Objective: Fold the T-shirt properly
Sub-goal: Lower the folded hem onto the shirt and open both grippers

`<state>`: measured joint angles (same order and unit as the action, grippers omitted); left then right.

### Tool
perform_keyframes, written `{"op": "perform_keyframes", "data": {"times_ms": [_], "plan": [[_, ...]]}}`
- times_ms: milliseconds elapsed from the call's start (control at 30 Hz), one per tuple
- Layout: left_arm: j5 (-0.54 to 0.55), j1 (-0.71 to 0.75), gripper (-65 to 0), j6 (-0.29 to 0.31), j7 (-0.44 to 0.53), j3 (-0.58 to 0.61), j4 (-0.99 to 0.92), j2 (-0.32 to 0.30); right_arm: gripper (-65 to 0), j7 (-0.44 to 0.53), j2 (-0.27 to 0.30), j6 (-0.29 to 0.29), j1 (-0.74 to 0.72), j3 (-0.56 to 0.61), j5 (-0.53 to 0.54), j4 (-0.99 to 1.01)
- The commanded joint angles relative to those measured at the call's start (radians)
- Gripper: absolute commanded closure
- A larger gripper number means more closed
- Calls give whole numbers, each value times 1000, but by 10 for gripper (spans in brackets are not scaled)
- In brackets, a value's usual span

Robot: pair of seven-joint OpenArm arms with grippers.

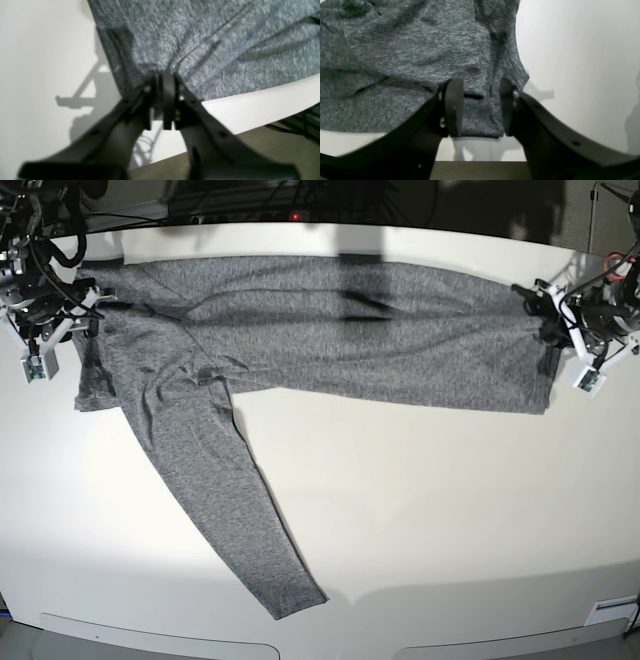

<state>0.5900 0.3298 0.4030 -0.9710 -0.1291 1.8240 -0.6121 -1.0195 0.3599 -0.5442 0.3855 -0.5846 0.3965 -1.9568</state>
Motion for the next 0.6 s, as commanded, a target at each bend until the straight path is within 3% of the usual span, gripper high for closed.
{"op": "perform_keyframes", "data": {"times_ms": [0, 200, 300, 467, 567], "plan": [[-6, -5, -111, 4, 26, -10, 16, -17, -250, 16, 16, -4, -3, -9, 4, -14], [-119, -6, -169, 1, 140, -10, 16, -17, -250, 22, 16, -4, -3, -9, 7, -14], [-119, -6, -169, 2, 181, -10, 16, -16, -250, 86, 16, -3, -3, -9, 13, -14], [-118, -58, -168, 1, 230, -10, 16, 26, -250, 286, 16, -3, -15, -8, 188, -14], [-118, -111, -168, 2, 267, -10, 16, 76, -250, 332, 10, -3, -68, -1, 282, -14]]}}
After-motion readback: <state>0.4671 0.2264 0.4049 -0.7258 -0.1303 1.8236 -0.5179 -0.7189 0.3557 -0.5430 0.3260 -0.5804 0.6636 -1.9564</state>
